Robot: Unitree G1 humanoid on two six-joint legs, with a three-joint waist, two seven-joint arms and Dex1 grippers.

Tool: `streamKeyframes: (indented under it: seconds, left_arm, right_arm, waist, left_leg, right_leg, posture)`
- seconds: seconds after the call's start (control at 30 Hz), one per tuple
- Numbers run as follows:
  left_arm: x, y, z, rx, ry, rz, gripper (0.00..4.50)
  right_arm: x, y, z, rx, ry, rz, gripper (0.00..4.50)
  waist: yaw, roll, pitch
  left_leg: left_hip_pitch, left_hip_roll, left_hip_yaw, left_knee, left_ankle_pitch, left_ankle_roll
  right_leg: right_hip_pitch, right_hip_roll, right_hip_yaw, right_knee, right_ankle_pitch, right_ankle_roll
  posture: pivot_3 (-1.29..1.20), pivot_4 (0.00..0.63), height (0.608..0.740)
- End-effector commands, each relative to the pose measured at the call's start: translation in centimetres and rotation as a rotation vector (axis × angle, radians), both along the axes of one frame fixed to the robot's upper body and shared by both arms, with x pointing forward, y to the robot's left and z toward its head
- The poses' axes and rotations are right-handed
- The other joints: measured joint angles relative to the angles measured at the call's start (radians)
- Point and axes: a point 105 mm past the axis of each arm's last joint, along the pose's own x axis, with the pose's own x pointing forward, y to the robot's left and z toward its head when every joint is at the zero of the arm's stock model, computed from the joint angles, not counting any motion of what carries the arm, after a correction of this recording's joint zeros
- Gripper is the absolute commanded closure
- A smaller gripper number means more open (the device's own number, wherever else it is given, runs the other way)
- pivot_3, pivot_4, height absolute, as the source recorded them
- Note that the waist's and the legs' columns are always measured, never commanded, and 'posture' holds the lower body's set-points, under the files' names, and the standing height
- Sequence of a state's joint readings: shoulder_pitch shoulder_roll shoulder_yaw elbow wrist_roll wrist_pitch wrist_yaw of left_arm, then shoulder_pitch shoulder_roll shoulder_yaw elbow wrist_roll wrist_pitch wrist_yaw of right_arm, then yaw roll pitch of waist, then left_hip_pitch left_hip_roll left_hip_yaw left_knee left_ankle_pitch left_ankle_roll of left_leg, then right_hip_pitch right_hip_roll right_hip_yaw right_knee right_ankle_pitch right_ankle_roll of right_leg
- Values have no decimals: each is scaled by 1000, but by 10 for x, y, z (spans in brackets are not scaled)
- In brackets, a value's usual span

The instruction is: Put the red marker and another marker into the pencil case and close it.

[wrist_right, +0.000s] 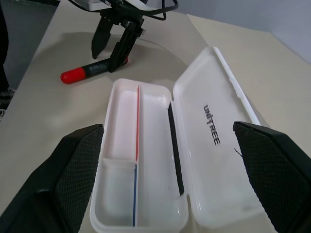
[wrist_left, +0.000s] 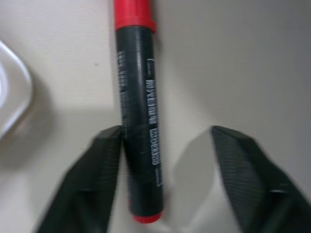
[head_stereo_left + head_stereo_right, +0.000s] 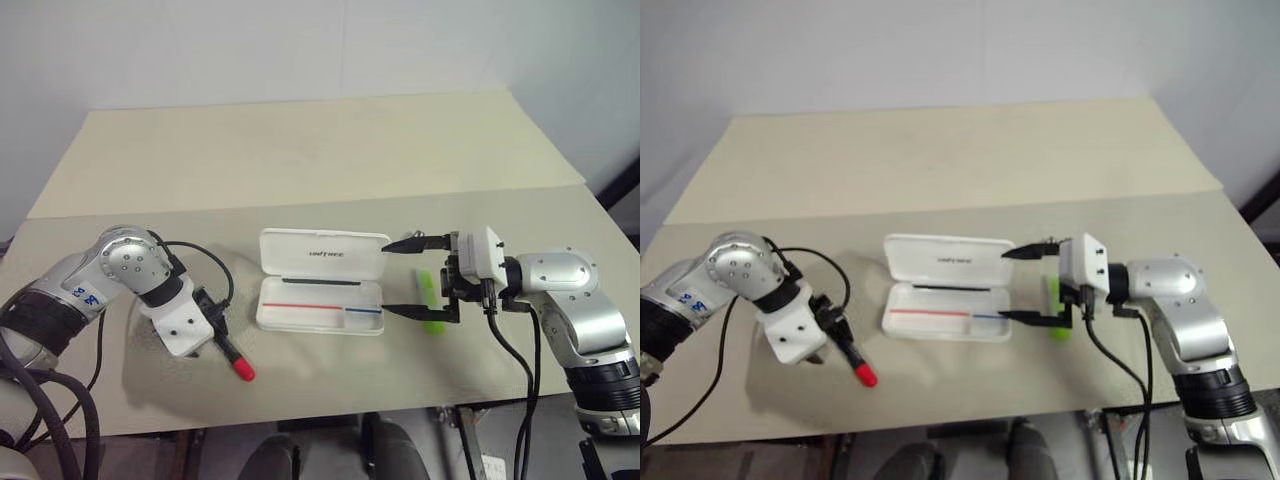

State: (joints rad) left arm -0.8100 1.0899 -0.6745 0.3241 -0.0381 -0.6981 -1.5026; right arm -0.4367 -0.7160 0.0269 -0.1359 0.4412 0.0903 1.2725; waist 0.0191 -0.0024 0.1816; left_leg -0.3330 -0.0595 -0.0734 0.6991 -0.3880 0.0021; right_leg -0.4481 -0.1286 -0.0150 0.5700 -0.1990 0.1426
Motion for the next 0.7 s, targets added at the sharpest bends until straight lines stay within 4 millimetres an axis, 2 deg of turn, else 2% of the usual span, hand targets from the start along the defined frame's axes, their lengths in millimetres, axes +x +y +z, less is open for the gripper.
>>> streamKeyframes:
  seconds: [0.03,0.13,0.17,0.37,0.5,0.7]
  left_arm:
    - [1,8,4,62,-1,-18,2940]
    - [0,6,4,47,-6,-23,3838]
    - [-2,6,3,43,2,-23,3953]
    - [-5,6,4,8,-4,2,3953]
    - [-7,-5,11,-84,-1,73,3953]
    - [-24,-22,27,-205,63,229,3953]
  right_arm:
    - [-4,5,13,22,-54,24,0]
    - [-4,7,13,25,-56,27,0]
    - [-3,7,13,27,-56,27,0]
    - [-2,9,13,30,-54,30,0]
    - [-1,10,12,33,-51,34,0]
    - [-1,12,9,35,-42,37,0]
  waist:
    - [8,0,0]
    - [10,0,0]
    - [9,0,0]
    - [3,0,0]
    - [3,0,0]
    - [-6,-1,0]
  left_leg:
    - [0,0,0,1,1,0]
    - [0,-1,0,1,3,2]
    - [0,-1,0,1,3,2]
    - [0,0,0,0,4,1]
    - [0,0,0,0,3,2]
    - [-2,1,1,0,1,2]
  right_leg:
    - [1,0,0,-1,2,0]
    - [3,0,1,-3,6,-1]
    - [3,0,1,-3,6,-1]
    - [2,1,1,-3,7,-2]
    - [2,1,1,-4,7,-2]
    - [0,2,0,-6,7,-2]
  posture:
    - [0,150,740]
    - [0,150,740]
    - [0,150,740]
    - [0,150,740]
    - [0,150,740]
    - [0,150,740]
